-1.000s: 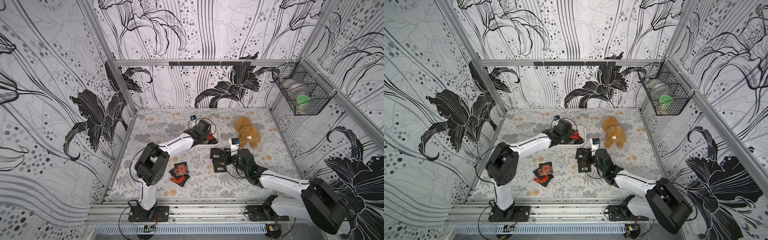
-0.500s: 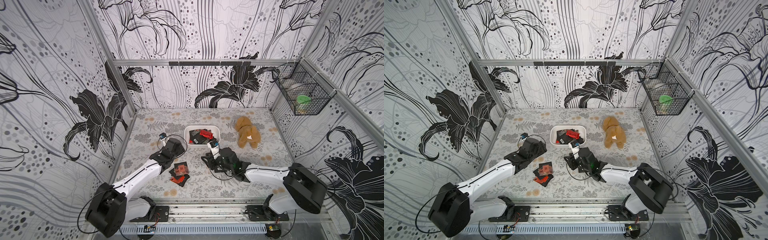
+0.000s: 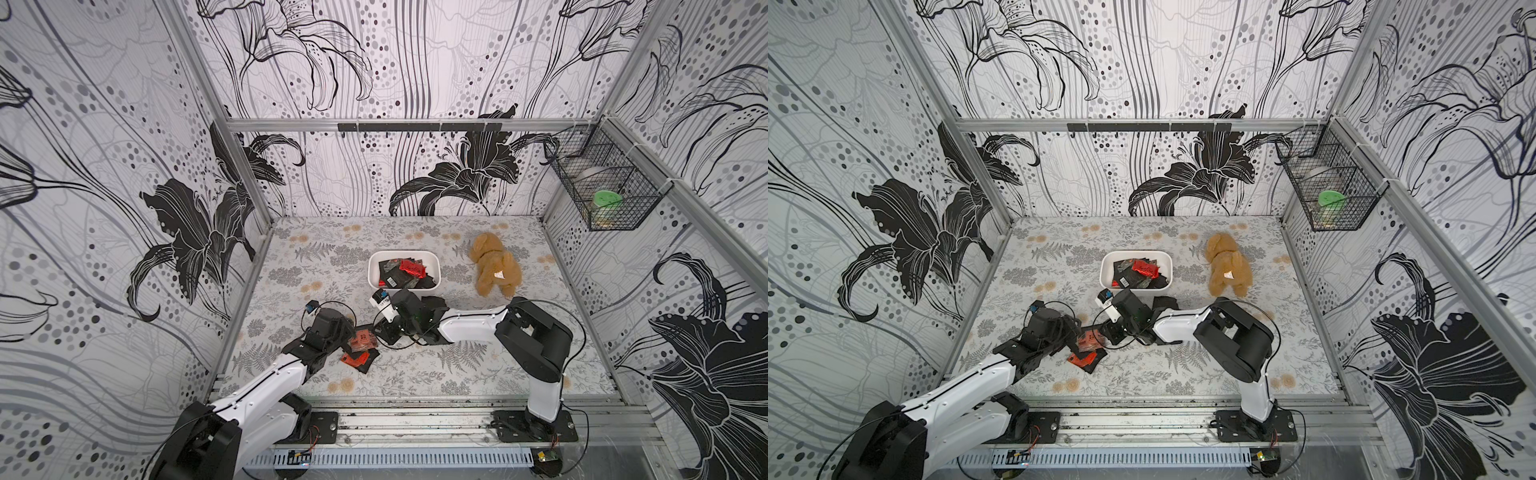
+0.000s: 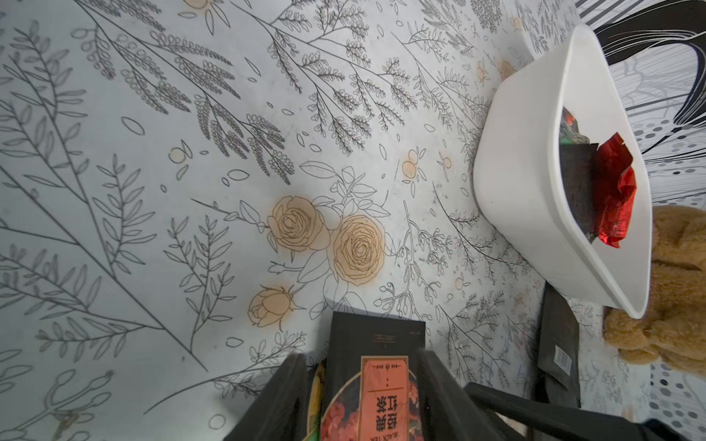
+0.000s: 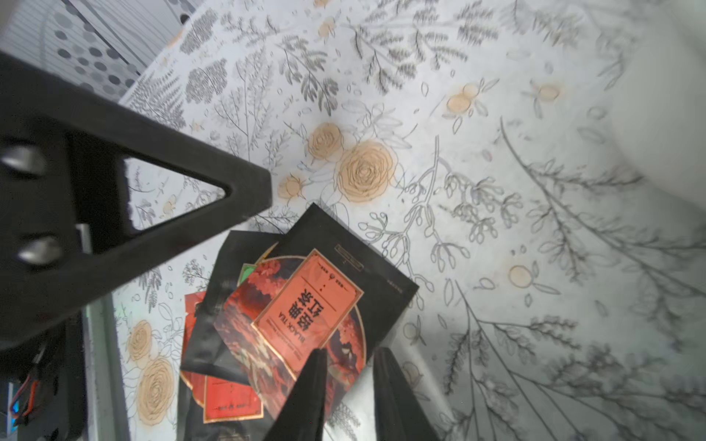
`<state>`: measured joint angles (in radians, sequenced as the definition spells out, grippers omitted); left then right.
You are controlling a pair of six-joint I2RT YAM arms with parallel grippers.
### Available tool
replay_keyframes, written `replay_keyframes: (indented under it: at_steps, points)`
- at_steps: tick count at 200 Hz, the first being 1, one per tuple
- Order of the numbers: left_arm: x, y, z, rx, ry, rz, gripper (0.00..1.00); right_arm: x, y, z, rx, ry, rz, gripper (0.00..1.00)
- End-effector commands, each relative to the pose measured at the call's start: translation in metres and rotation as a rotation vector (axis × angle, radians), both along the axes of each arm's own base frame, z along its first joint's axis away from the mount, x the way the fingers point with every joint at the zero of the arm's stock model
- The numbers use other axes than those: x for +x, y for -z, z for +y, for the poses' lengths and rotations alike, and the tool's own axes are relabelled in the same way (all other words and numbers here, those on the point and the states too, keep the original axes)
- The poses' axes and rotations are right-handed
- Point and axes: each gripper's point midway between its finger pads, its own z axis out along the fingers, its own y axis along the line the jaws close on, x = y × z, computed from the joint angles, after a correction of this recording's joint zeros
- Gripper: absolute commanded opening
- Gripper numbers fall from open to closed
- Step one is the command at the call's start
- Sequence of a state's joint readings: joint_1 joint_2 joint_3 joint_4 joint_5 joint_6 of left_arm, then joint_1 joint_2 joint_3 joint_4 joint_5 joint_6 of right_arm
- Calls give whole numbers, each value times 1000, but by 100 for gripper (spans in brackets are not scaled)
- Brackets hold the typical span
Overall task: Put the tea bags into the storage box
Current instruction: Pick up the tea bag from the center of the board.
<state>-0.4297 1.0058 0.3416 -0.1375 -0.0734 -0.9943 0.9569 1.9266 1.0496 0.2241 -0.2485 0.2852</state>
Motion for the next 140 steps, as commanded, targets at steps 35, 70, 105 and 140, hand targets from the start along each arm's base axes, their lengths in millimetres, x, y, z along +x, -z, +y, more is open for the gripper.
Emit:
replay_keyframes:
  at_steps: [35,70,105,140]
  points:
    - [3,1,-4,-56,-8,-28,48,-10,20,4,-84,-58,46,25]
    - [-2,12,-7,-68,4,2,46,-8,29,1,-115,-40,47,25]
    - [-7,18,-8,-85,11,10,45,-8,37,0,-140,-42,61,22]
    - [-9,16,-11,-122,17,-8,44,-8,38,1,-141,-43,62,22]
